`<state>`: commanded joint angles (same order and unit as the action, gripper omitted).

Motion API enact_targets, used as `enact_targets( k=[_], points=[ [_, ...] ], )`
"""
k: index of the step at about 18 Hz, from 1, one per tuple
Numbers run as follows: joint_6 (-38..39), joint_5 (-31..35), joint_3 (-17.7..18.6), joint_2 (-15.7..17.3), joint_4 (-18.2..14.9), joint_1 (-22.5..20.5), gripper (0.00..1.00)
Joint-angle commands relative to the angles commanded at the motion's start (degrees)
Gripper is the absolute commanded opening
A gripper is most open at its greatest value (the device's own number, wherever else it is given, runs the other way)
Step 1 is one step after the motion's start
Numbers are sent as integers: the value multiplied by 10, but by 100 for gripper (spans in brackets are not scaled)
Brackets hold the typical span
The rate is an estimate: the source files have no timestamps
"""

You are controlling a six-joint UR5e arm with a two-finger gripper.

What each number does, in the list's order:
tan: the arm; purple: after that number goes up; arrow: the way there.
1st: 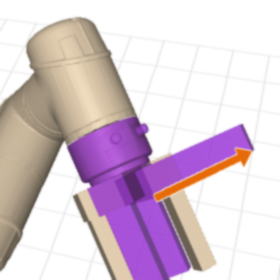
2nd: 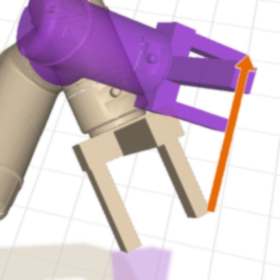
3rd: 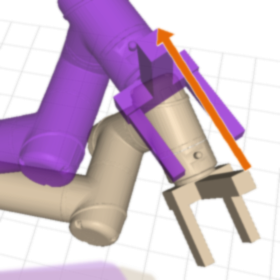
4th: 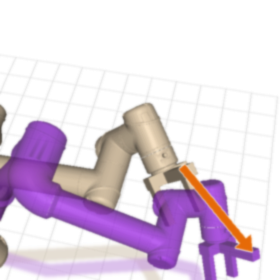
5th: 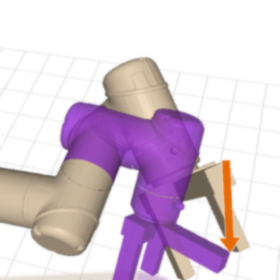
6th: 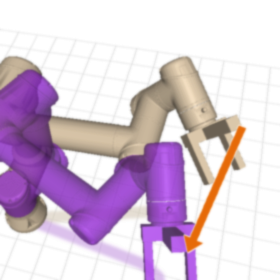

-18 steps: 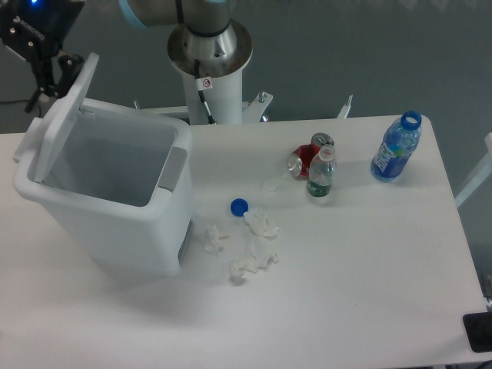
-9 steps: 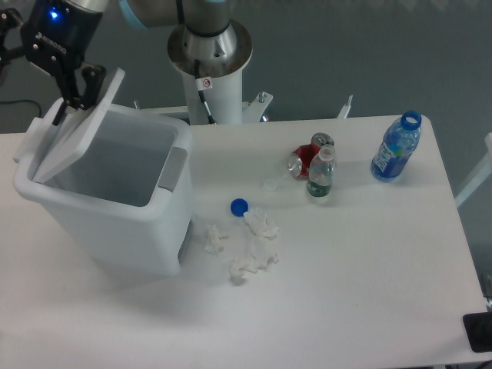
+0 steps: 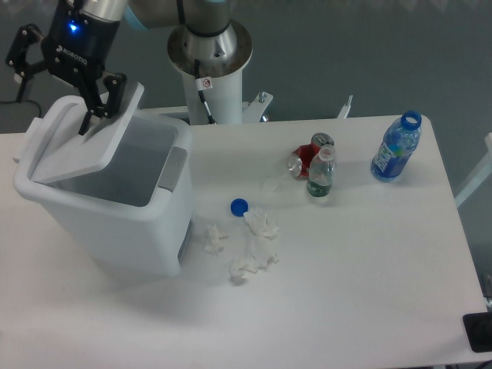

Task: Close the trash can
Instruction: 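Push the raised lid forward and down with the gripper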

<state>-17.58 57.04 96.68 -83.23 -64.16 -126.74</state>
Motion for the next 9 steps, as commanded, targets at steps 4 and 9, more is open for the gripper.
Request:
enact_targets(
  k=[4, 9],
  points=[
    [0, 15, 1, 0, 0, -2, 100],
    [0, 16, 1, -1, 1, -12, 100]
  ],
)
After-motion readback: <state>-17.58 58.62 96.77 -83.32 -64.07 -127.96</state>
